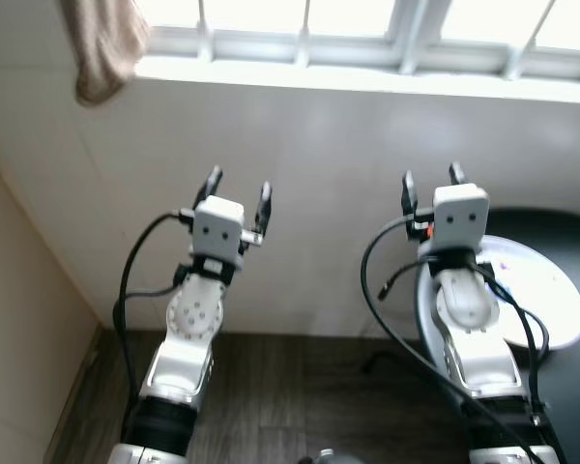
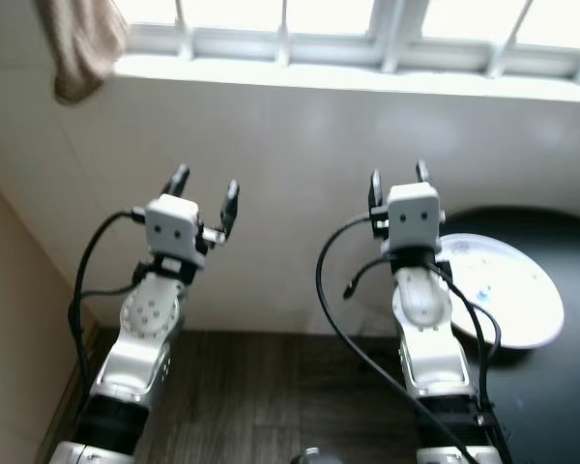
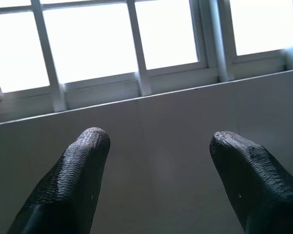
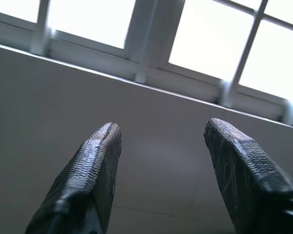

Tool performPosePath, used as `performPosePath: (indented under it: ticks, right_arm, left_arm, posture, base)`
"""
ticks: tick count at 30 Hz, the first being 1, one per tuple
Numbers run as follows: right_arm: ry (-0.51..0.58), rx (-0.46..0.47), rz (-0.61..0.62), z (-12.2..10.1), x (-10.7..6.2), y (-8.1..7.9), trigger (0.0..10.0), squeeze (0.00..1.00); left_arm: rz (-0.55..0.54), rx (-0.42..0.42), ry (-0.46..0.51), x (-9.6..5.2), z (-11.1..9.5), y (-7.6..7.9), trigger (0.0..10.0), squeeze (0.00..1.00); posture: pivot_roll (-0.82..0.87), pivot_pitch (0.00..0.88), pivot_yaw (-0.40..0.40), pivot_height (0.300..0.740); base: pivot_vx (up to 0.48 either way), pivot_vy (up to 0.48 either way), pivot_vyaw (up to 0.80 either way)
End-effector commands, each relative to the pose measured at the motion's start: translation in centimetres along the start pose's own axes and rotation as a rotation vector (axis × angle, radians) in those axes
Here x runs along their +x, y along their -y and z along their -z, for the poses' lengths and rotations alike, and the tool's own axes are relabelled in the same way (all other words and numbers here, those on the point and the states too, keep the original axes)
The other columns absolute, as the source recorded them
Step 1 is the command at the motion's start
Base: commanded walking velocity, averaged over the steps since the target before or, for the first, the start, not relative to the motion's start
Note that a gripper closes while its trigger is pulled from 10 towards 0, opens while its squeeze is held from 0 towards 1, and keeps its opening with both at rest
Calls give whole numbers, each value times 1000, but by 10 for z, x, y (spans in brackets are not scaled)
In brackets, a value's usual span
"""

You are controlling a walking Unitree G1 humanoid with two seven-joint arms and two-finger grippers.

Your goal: Kitchen organization

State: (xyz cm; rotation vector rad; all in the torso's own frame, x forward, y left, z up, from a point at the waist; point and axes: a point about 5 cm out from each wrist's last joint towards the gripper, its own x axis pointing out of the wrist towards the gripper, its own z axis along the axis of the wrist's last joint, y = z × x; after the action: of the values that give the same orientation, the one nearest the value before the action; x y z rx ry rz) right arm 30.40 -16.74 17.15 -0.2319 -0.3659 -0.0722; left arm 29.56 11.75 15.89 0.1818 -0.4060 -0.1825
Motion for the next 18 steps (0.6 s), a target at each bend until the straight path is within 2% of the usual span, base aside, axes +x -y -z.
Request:
performPosePath:
  ticks: [1,12,17,18]
  right_arm:
    - [-13,13,17,1,3,3,10000,0]
    - [-28,10,30,4,3,3,10000,0]
    - [-99,22,72,15,2,9,10000,0]
    - [-136,54,100,20,2,12,10000,0]
  left_arm:
    - [19,10,-4,1,0,3,10000,0]
    - [30,21,-18,1,3,5,10000,0]
    - [32,33,-25,0,4,5,10000,0]
    - [27,25,-24,0,4,4,10000,0]
  posture:
    - [-129,0,-40,740]
    - [-132,0,-38,740]
    - [-129,0,-38,740]
    - [-126,0,-38,740]
  base:
    - [0,0,-800]
    - [0,0,-800]
    - [0,-480,-800]
    - [0,-360,-800]
